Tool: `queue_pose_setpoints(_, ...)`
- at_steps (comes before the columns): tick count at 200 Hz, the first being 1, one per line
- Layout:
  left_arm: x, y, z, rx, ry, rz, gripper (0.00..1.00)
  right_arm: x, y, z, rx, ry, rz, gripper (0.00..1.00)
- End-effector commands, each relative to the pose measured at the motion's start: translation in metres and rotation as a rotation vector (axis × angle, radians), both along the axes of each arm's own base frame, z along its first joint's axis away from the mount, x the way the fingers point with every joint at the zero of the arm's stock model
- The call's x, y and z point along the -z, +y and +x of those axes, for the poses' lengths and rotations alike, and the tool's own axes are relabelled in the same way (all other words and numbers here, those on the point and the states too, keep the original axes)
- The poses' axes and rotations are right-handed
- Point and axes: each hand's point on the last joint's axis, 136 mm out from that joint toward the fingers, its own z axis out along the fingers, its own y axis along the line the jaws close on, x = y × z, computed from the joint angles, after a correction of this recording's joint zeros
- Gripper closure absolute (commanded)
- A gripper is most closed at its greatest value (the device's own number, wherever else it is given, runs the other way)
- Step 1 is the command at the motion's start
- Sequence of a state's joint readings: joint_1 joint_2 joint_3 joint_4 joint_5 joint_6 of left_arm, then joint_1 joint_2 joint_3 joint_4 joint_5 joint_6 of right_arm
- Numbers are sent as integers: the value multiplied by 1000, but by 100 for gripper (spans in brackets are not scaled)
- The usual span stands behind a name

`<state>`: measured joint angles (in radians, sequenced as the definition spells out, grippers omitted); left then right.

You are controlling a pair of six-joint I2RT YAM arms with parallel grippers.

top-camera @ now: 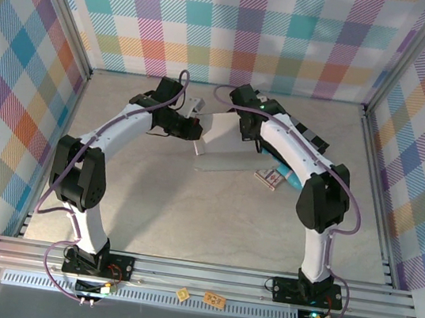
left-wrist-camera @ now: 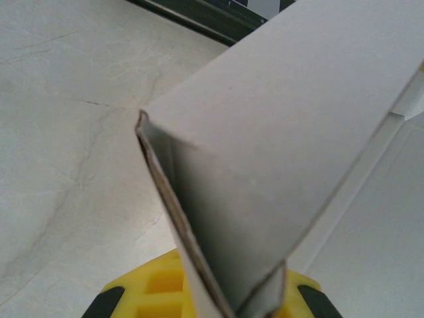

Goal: Fold the paper box

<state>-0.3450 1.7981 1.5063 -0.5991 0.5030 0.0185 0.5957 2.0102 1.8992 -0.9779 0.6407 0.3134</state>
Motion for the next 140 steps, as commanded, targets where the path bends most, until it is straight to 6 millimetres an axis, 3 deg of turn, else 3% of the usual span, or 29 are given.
queue_pose_setpoints(1, -32, -13, 3, 42, -70, -60, 100, 2, -24, -3, 70, 6, -116, 98)
queue_pose_setpoints(39, -29, -14, 3, 33, -70, -46, 100, -14, -32, -2, 109, -64, -222, 100)
queue_pose_setpoints(82, -28, -18, 3, 30, -74, -39, 100, -11, -34, -4, 124, -53, -239, 100)
queue_pose_setpoints(109, -29, -20, 3, 28, -73, -47, 100, -2, -21, -5, 99, -8, -142, 100)
queue_pose_setpoints(140, -31, -21, 2, 28, -75, -55, 100, -3, -21, -6, 116, -1, -103, 100)
